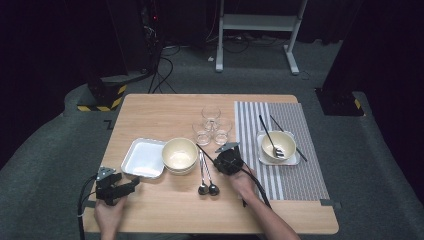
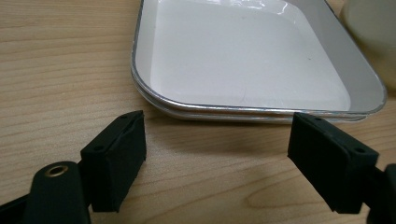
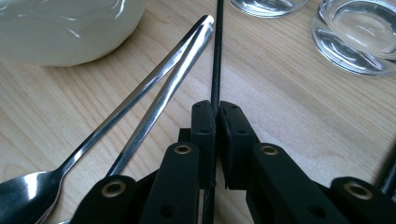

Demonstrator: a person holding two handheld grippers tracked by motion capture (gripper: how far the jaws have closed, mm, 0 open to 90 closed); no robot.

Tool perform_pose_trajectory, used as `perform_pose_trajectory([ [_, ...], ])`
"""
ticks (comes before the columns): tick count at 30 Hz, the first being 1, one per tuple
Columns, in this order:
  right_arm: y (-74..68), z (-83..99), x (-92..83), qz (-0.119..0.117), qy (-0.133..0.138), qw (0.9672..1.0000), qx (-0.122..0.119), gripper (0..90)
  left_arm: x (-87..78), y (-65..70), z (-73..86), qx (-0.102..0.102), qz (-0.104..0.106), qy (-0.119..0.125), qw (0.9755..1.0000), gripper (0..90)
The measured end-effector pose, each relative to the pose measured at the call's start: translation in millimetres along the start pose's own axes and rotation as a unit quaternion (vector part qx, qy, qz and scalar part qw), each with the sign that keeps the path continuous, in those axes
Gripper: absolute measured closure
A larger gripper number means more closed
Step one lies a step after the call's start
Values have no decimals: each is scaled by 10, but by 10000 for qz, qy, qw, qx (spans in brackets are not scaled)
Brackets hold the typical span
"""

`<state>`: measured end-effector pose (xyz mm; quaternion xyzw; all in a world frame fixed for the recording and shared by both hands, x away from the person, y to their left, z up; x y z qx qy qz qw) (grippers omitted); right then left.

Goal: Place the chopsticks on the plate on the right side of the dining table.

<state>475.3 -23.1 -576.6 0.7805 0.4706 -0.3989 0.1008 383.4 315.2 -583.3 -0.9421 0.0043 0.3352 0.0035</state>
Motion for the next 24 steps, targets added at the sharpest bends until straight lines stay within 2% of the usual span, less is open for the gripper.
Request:
perform_pose_trajectory([
  [10,59,-32,18,-50,91,9999,18,844,0,-1,0,0,-10,-2,10000,194],
  [15,84,-44,22,-18,119,9999,-2,818,0,-2,0,-12,-5,0,10000,194],
  [17,88,-43,19,-23,129,9999,15,773,1,1,-2,-53,5,11,10000,194],
  [19,77,-28,1,-120,122,9998,110,744,0,1,-2,-53,9,8,10000,194],
  [24,85,30,-85,-36,65,10000,59,753,-1,0,0,-34,-1,-2,10000,194],
])
Point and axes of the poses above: each handheld gripper's, and its own axes: x roughly forward along the jaws, z roughly out of its underside, y roughly to its right, the point moved 8 cm from there along x, roughly forward along the jaws, and after that the axes turned 15 degrees about -z, right-handed, at the moved point
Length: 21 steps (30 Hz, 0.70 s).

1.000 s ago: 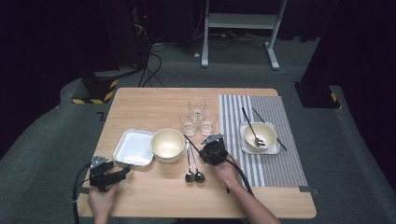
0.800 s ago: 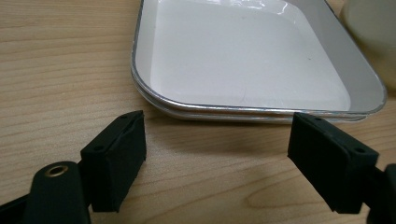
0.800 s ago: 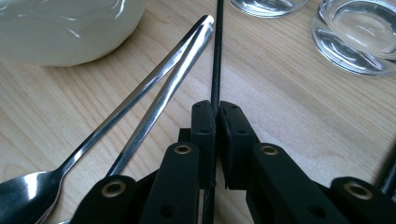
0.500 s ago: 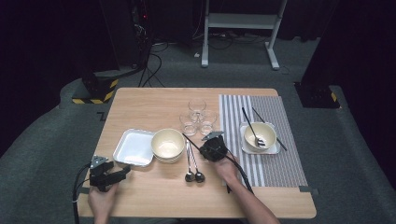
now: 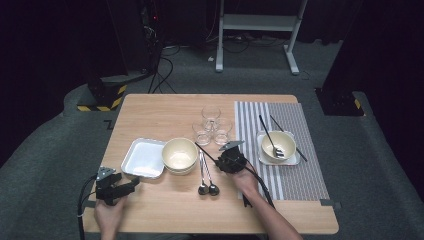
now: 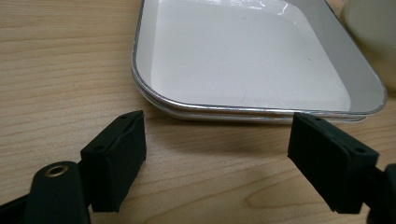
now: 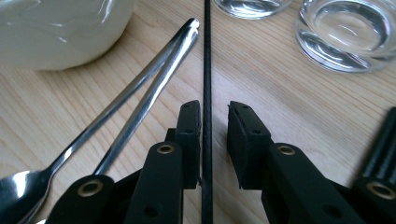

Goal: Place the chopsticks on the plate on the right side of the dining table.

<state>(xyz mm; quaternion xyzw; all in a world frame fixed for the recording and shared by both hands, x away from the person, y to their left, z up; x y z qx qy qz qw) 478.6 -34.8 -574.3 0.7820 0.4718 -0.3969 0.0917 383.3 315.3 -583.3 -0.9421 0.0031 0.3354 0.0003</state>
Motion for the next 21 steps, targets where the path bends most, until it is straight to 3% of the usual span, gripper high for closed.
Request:
perform_pose_trajectory([
  [6,-32,46,-8,39,-159,9997,-154,844,1,0,-1,4,-2,5,10000,194],
  [21,31,-48,72,208,-6,9997,-150,825,1,0,0,28,0,2,10000,193],
])
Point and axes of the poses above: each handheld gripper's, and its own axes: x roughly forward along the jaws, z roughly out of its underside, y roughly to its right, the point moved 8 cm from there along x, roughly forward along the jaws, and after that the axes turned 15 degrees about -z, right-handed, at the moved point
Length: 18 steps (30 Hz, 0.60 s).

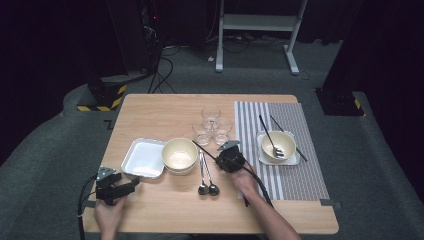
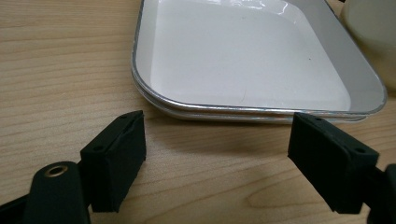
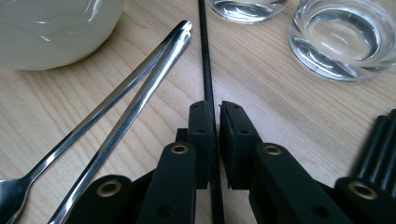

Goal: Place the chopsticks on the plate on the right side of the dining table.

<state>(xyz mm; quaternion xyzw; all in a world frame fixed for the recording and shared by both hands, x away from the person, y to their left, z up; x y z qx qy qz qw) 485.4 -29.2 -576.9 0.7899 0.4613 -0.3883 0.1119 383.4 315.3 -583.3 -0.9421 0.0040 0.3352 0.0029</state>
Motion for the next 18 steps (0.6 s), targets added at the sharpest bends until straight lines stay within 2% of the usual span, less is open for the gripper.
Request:
perform_pose_trajectory([
  [7,7,-61,50,139,-81,9998,-94,840,1,5,-1,-11,-2,6,10000,192],
  [18,7,-70,53,77,-136,9997,-189,856,-1,1,0,-3,8,1,10000,191],
])
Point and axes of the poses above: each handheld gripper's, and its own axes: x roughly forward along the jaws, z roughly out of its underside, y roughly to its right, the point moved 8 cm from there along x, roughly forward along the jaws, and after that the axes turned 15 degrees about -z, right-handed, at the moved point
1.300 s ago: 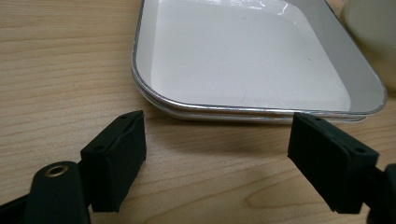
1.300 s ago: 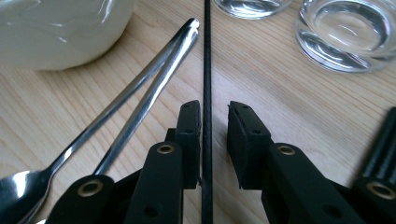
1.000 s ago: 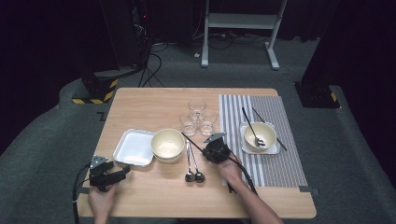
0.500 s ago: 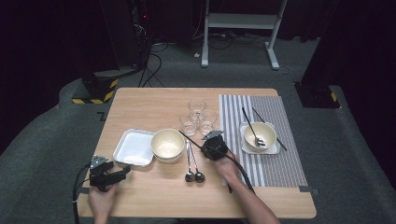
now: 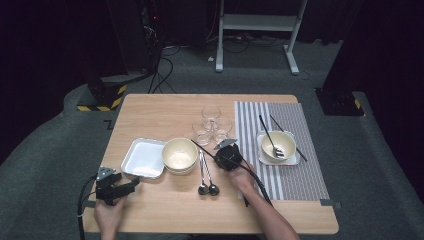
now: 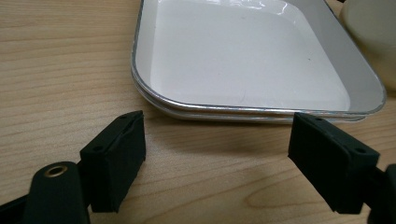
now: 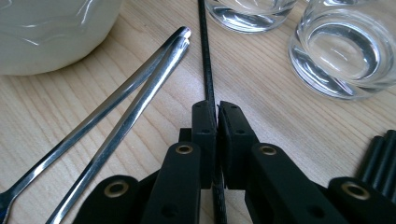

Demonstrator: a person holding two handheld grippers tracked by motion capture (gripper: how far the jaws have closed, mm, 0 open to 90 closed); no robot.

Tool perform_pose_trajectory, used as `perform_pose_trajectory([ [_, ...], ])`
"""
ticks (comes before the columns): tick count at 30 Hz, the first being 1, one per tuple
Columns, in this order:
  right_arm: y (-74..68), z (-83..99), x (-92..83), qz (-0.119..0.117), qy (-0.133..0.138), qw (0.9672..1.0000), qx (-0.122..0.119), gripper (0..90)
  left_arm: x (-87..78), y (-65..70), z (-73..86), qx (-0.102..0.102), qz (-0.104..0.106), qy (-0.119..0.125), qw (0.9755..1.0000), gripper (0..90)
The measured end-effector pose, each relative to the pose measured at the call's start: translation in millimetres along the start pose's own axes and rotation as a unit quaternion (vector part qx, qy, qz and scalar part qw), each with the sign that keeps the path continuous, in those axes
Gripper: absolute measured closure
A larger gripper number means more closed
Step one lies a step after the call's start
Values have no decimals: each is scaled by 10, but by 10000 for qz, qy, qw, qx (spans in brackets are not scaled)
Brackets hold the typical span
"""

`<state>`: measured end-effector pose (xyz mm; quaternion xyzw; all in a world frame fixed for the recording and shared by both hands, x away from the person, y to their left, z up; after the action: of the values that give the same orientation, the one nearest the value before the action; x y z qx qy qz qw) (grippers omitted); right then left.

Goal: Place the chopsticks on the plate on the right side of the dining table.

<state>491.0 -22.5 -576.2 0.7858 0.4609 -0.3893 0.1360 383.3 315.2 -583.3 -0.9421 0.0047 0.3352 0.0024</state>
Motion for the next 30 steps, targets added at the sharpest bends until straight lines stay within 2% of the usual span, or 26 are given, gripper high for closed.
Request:
perform_pose_trajectory([
  [10,-1,7,-21,-88,-24,9999,-58,860,-1,2,0,-8,15,2,10000,189],
  [30,-72,-26,-214,-294,178,9992,-219,860,0,6,0,-1,0,1,10000,190],
])
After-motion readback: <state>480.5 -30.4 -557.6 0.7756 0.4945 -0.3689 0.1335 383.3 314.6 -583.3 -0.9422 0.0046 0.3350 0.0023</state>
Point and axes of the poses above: each handheld gripper's, and its own axes: x roughly forward along the jaws, z roughly out of its underside, y roughly to its right, the point moved 8 cm from there along x, roughly forward along the jaws, and after that the axes turned 15 degrees about -z, right-handed, at the moved point
